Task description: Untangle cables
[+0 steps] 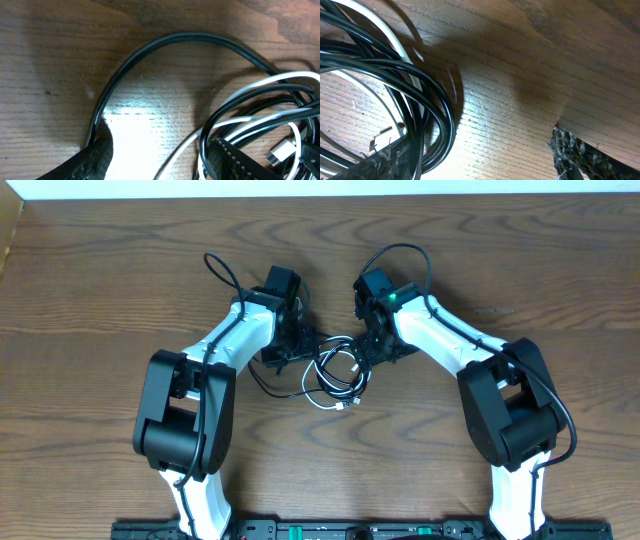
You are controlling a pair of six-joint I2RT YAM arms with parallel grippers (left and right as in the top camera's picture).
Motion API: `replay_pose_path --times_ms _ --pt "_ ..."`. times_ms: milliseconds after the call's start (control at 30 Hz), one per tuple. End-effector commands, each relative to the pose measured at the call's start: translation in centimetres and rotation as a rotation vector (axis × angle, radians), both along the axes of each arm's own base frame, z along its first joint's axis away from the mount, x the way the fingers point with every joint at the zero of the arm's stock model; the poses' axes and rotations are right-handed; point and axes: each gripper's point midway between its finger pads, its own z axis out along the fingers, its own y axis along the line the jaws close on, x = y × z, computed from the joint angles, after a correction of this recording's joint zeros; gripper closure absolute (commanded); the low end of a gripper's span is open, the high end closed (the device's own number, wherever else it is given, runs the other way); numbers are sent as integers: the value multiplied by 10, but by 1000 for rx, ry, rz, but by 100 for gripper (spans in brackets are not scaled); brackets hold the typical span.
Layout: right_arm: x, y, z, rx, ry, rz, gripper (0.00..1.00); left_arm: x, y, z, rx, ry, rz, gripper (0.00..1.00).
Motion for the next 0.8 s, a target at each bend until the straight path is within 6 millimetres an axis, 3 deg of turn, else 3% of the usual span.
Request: replay_pose_path --times_ms 0,100,300,533,767 --pt "-9 -12 -17 -65 24 -8 16 -16 5 -22 24 90 8 34" --pt "-9 -11 -17 -65 24 -8 16 -18 18 -26 126 78 3 34" --pt "-9 -11 -17 -64 24 -8 16 -24 4 -28 160 65 -52 34" --pt "-9 -11 -17 -65 24 -7 16 -25 6 -28 216 53 -42 34" --pt "-9 -11 -17 -66 25 -3 16 -15 59 -24 496 -6 -24 34"
